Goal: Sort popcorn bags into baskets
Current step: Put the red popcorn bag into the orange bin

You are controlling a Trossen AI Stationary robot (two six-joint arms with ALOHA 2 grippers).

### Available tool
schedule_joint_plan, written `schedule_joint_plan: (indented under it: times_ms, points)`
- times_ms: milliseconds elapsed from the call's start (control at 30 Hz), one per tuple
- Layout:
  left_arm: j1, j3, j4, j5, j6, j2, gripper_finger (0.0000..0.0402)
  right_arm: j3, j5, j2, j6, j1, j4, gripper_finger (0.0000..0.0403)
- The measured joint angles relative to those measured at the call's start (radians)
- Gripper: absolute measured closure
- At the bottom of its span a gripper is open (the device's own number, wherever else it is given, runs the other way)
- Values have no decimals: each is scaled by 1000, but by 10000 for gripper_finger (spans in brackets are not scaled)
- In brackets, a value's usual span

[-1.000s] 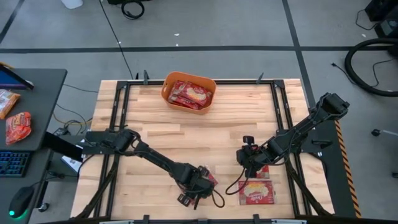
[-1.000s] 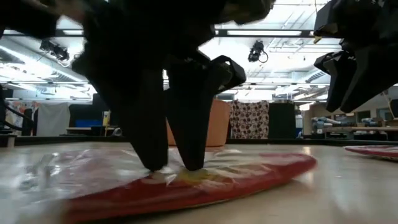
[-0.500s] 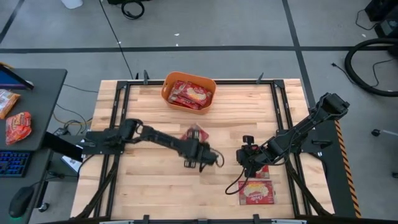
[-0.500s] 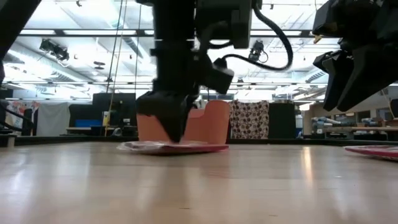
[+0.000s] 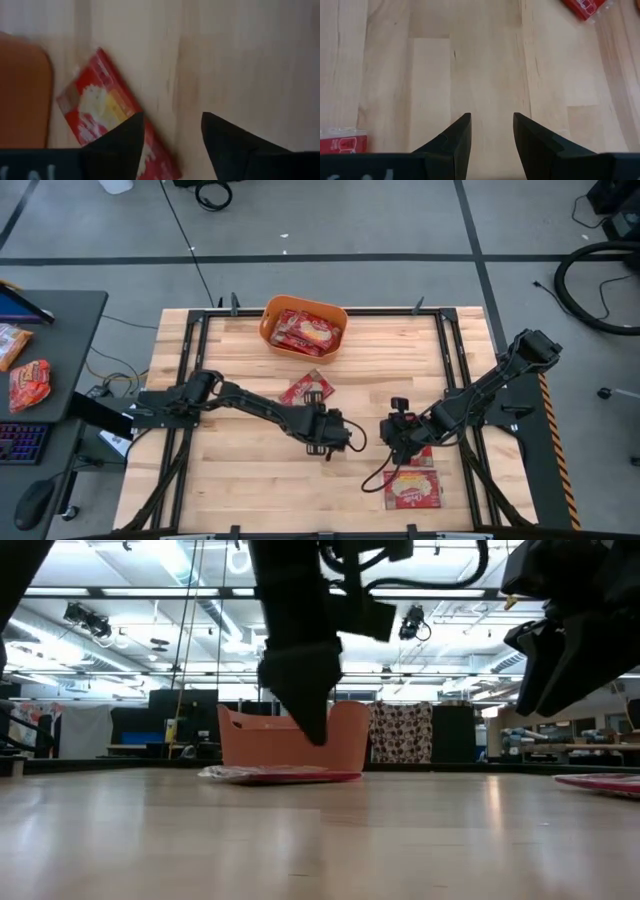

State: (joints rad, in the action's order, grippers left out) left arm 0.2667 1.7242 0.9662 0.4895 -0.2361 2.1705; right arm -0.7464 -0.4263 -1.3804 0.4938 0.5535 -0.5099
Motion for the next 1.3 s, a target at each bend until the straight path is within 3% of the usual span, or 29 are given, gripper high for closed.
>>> schedule_joint_plan:
  times_ms: [233,533,933,1100,1300]
  points:
    - [-14,2,3,112,-97,32,161,0,-4,0,1,15,15,252]
    - [-32,-5,12,160,-124,72,159,0,-11,0,1,16,30,252]
    - [-60,-155,-40,221,-172,67,160,0,-23,0,-18,16,46,252]
    - [-60,-161,30,280,-141,75,188,0,-26,0,-18,16,55,252]
    - [-95,-163,137,255,-171,76,253,0,-26,0,-24,16,65,252]
